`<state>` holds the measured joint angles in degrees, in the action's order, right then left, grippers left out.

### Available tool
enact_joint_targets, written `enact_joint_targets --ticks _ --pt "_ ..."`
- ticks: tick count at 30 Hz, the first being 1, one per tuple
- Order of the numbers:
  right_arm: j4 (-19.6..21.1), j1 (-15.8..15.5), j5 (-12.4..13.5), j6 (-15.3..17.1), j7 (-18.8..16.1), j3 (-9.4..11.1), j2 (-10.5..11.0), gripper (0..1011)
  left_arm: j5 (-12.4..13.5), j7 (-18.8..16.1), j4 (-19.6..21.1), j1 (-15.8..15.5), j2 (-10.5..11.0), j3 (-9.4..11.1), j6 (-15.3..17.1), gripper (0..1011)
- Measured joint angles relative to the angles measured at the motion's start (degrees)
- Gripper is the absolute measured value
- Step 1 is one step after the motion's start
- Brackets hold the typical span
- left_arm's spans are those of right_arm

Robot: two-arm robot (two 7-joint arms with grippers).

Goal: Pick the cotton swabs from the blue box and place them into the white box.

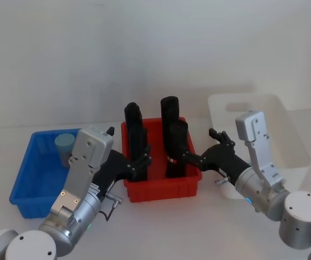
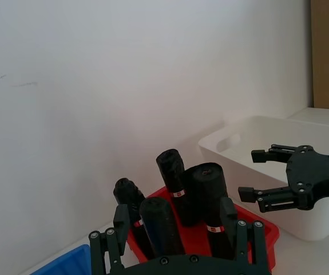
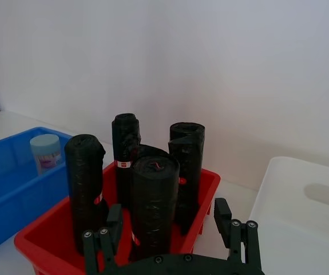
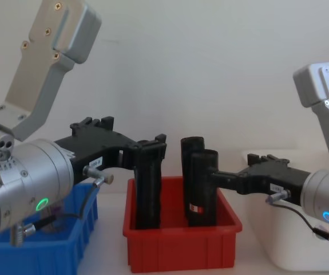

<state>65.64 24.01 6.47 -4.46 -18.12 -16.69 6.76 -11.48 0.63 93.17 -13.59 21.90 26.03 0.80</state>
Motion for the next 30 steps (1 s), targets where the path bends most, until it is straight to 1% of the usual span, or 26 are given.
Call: enact_joint_targets --ticks 4,5,9,11,22,26,27,28,30 --pt "-4.3 2.6 -0.5 -1.0 -1.1 -0.5 -1.3 1001 0.0 0.0 0.0 0.0 0.0 0.0 0.0 1004" --pt "-4.3 2.6 -0.5 -1.0 -1.1 -0.5 -1.3 1001 0.0 0.0 0.0 0.0 0.0 0.0 0.0 1004" --pt "-8.2 5.0 -0.9 -1.9 -1.7 -0.9 -2.4 1001 0.0 0.0 0.0 0.0 0.0 0.0 0.0 1004" --pt "-10.3 6.2 -1.1 -2.3 -1.9 -1.1 -3.0 1001 0.0 0.0 0.0 0.0 0.0 0.0 0.0 1004" --pt "-18.6 11.2 -1.9 -4.6 -2.1 -1.7 -5.3 997 0.0 0.0 0.0 0.0 0.0 0.0 0.0 1004" --pt "-21.2 12.8 -2.2 -5.3 -2.1 -1.9 -6.0 926 0.0 0.0 0.0 0.0 0.0 0.0 0.0 1004" --pt "-22.2 13.3 -2.3 -5.5 -2.1 -2.0 -6.2 926 0.0 0.0 0.0 0.0 0.0 0.0 0.0 1004" --pt "-22.5 13.5 -2.3 -5.7 -2.1 -2.0 -6.3 882 0.0 0.0 0.0 0.0 0.0 0.0 0.0 1004" --pt "-23.5 14.0 -2.4 -6.0 -2.0 -2.1 -6.5 841 0.0 0.0 0.0 0.0 0.0 0.0 0.0 1004"
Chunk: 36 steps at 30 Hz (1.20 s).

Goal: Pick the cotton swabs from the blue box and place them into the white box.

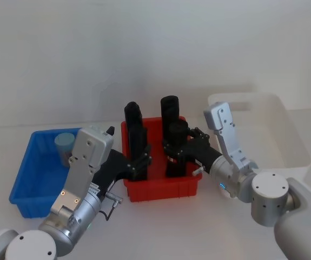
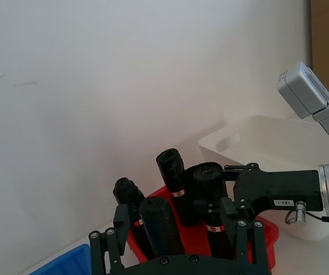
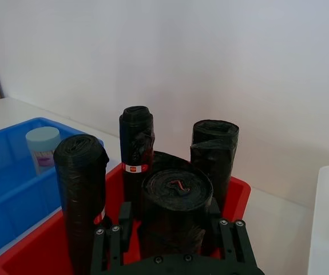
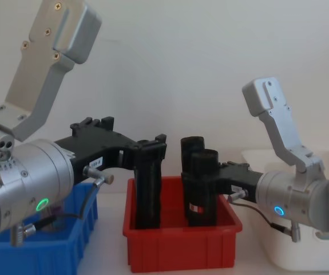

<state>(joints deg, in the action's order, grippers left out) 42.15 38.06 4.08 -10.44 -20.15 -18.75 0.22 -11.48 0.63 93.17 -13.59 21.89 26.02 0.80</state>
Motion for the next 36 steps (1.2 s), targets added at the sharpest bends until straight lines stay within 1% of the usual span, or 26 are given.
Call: enact_joint_targets --ticks 1,3,4,6,7,8,10,14,19,20,22,23,25,26,27,29,30,32,34,36 --pt "-0.7 0.4 0.0 -0.2 0.0 -0.1 -0.2 789 0.0 0.0 0.0 0.0 0.0 0.0 0.0 1004" --pt "-1.4 0.8 -0.1 -0.4 0.0 -0.1 -0.4 757 0.0 0.0 0.0 0.0 0.0 0.0 0.0 1004" --pt "-1.9 1.1 -0.1 -0.6 0.1 -0.1 -0.5 703 0.0 0.0 0.0 0.0 0.0 0.0 0.0 1004" --pt "-2.2 1.3 -0.1 -0.8 0.1 -0.1 -0.6 656 0.0 0.0 0.0 0.0 0.0 0.0 0.0 1004" --pt "-2.4 1.5 -0.2 -0.8 0.1 -0.1 -0.6 598 0.0 0.0 0.0 0.0 0.0 0.0 0.0 1004" --pt "-2.5 1.5 -0.2 -0.9 0.1 -0.1 -0.6 579 0.0 0.0 0.0 0.0 0.0 0.0 0.0 1004" --pt "-2.5 1.5 -0.2 -0.9 0.1 -0.1 -0.7 576 0.0 0.0 0.0 0.0 0.0 0.0 0.0 1004" --pt "-1.4 1.3 0.0 -0.9 0.2 0.0 -0.5 539 0.0 0.0 0.0 0.0 0.0 0.0 0.0 1004" --pt "2.8 -0.4 0.7 -0.3 0.4 0.2 0.1 516 0.0 0.0 0.0 0.0 0.0 0.0 0.0 1004" --pt "4.6 -1.2 1.0 0.0 0.5 0.3 0.5 516 0.0 0.0 0.0 0.0 0.0 0.0 0.0 1004" --pt "6.0 -1.8 1.2 0.3 0.6 0.4 0.7 508 0.0 0.0 0.0 0.0 0.0 0.0 0.0 1004" --pt "7.3 -2.2 1.4 0.5 0.7 0.4 0.9 508 0.0 0.0 0.0 0.0 0.0 0.0 0.0 1004" --pt "11.1 -3.6 2.1 1.2 1.0 0.6 1.4 508 0.0 0.0 0.0 0.0 0.0 0.0 0.0 1004" --pt "11.1 -3.6 2.1 1.2 1.0 0.6 1.4 508 0.0 0.0 0.0 0.0 0.0 0.0 0.0 1004" --pt "13.4 -4.5 2.4 1.5 1.3 0.7 1.8 508 0.0 0.0 0.0 0.0 0.0 0.0 0.0 1004" --pt "15.3 -5.2 2.7 1.9 1.7 0.8 2.1 508 0.0 0.0 0.0 0.0 0.0 0.0 0.0 1004" --pt "17.6 -6.0 3.1 2.2 2.1 0.9 2.5 508 0.0 0.0 0.0 0.0 0.0 0.0 0.0 1004" --pt "19.4 -6.7 3.3 2.6 2.5 1.0 2.8 508 0.0 0.0 0.0 0.0 0.0 0.0 0.0 1004" --pt "22.4 -7.8 3.6 3.3 3.4 1.1 3.2 508 0.0 0.0 0.0 0.0 0.0 0.0 0.0 1004" --pt "24.1 -8.4 3.8 3.7 4.0 1.3 3.5 508 0.0 0.0 0.0 0.0 0.0 0.0 0.0 1004"
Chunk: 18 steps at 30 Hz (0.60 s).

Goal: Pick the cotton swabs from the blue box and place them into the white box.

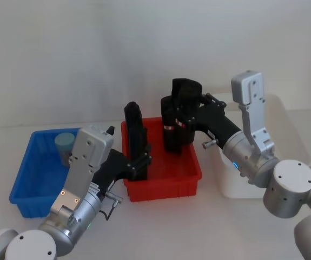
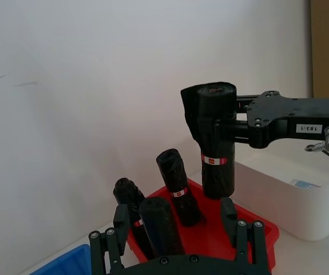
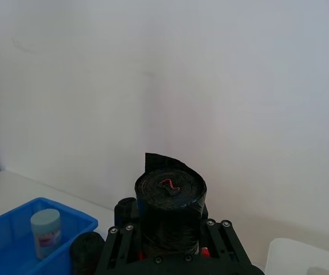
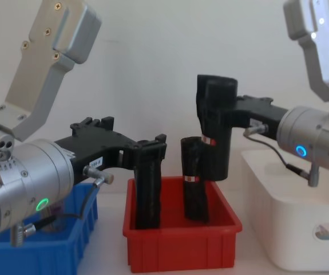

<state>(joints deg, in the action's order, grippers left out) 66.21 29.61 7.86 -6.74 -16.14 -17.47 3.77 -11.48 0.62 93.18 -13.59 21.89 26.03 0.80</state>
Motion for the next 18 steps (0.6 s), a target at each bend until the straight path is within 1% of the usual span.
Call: enact_joint_targets --ticks 2,6,8,11,12,18 --pt "3.0 -1.1 0.2 1.0 1.5 0.3 0.6 508 0.0 0.0 0.0 0.0 0.0 0.0 0.0 1004" --pt "5.9 -2.2 0.2 2.1 3.2 0.7 1.2 508 0.0 0.0 0.0 0.0 0.0 0.0 0.0 1004" --pt "8.4 -3.1 0.2 3.2 4.8 1.2 1.9 508 0.0 0.0 0.0 0.0 0.0 0.0 0.0 1004" --pt "10.0 -3.7 0.3 4.2 6.1 1.6 2.4 508 0.0 0.0 0.0 0.0 0.0 0.0 0.0 1004" --pt "11.0 -4.1 0.4 4.9 6.9 2.0 2.9 508 0.0 0.0 0.0 0.0 0.0 0.0 0.0 1004" --pt "13.9 -5.3 0.8 7.7 9.7 3.4 4.4 508 0.0 0.0 0.0 0.0 0.0 0.0 0.0 1004"
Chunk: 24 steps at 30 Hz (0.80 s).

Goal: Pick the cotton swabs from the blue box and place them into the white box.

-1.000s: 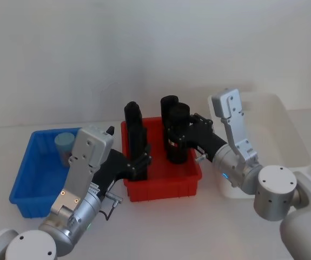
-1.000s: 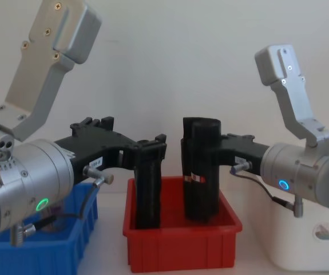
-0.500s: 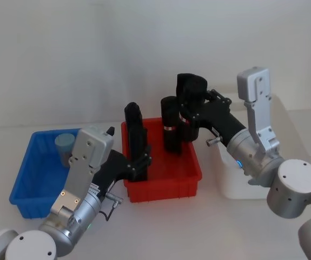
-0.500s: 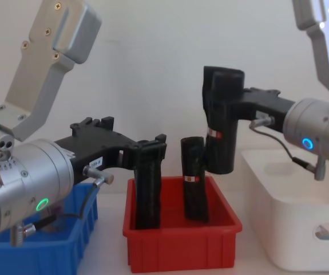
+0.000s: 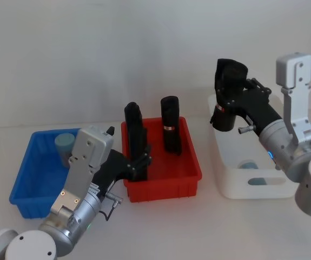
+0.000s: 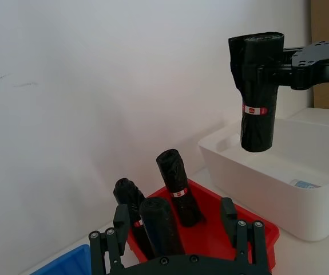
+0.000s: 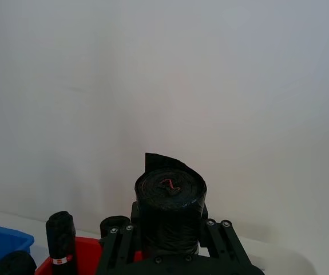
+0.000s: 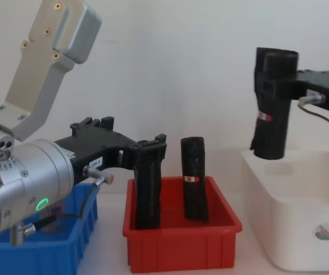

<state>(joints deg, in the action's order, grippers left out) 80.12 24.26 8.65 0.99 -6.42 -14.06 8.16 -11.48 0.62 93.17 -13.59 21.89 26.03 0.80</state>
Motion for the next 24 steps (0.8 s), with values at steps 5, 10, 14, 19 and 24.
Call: enact_joint_targets --ticks 5,10,14,19,24 --pt "1.8 -1.0 0.6 2.3 2.0 1.4 1.5 508 0.0 0.0 0.0 0.0 0.0 0.0 0.0 1004" --pt "2.7 -1.7 1.0 3.8 3.2 2.5 2.5 577 0.0 0.0 0.0 0.0 0.0 0.0 0.0 1004" --pt "2.9 -1.9 1.2 4.3 3.7 3.0 2.9 683 0.0 0.0 0.0 0.0 0.0 0.0 0.0 1004" --pt "3.0 -2.1 1.3 4.7 4.0 3.5 3.3 839 0.0 0.0 0.0 0.0 0.0 0.0 0.0 1004" --pt "3.0 -2.2 1.4 5.0 4.2 3.7 3.6 970 0.0 0.0 0.0 0.0 0.0 0.0 0.0 1004"
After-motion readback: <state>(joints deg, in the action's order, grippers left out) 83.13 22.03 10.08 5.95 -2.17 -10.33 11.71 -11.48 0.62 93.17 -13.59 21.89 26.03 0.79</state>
